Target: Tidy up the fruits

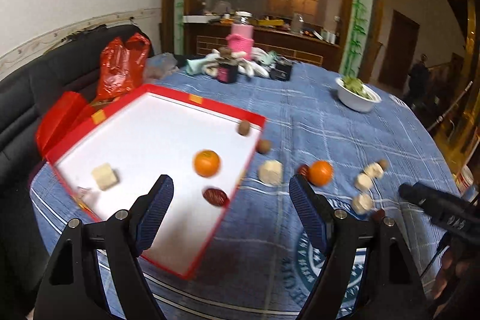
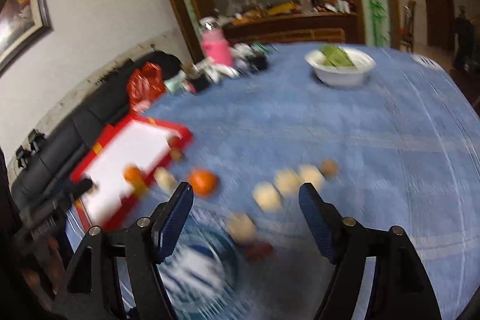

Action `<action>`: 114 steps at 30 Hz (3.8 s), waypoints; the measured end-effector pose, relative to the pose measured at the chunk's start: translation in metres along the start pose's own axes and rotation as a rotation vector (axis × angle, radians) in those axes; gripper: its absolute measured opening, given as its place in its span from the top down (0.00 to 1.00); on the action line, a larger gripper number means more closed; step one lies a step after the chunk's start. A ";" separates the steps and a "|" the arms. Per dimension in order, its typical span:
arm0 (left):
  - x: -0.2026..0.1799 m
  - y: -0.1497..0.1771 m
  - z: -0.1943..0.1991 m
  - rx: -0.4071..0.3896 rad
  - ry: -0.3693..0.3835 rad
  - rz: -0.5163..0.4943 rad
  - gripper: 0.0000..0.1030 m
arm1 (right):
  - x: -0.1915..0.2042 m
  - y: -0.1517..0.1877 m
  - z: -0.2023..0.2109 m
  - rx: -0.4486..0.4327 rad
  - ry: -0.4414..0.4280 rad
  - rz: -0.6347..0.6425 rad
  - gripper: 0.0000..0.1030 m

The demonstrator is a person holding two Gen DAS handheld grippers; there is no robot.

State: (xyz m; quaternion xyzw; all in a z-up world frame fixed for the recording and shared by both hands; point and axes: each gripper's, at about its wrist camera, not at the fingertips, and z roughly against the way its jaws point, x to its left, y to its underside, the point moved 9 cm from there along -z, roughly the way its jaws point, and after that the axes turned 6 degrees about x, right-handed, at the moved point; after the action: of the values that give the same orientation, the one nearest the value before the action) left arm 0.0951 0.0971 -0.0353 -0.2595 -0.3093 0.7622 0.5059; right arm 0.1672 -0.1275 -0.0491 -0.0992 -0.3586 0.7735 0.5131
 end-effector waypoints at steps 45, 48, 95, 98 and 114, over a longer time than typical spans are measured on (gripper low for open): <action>-0.161 0.043 -0.064 0.271 0.140 -0.280 0.75 | -0.065 -0.011 -0.005 -0.068 -0.062 -0.198 0.72; -0.142 0.038 -0.049 0.234 0.147 -0.231 0.75 | -0.063 -0.011 -0.005 -0.070 -0.059 -0.188 0.72; -0.066 0.049 -0.042 0.144 0.076 -0.059 0.75 | -0.036 -0.003 -0.020 -0.049 0.029 -0.014 0.72; -0.066 0.049 -0.041 0.140 0.075 -0.059 0.75 | -0.035 -0.003 -0.020 -0.052 0.035 -0.007 0.72; -0.073 0.047 -0.040 0.125 0.069 -0.083 0.75 | -0.033 -0.003 -0.019 -0.056 0.013 -0.002 0.72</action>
State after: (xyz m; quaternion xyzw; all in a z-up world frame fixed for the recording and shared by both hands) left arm 0.1206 0.0240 -0.0907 -0.2406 -0.2540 0.7490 0.5627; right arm 0.1945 -0.1468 -0.0676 -0.1183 -0.3768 0.7621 0.5131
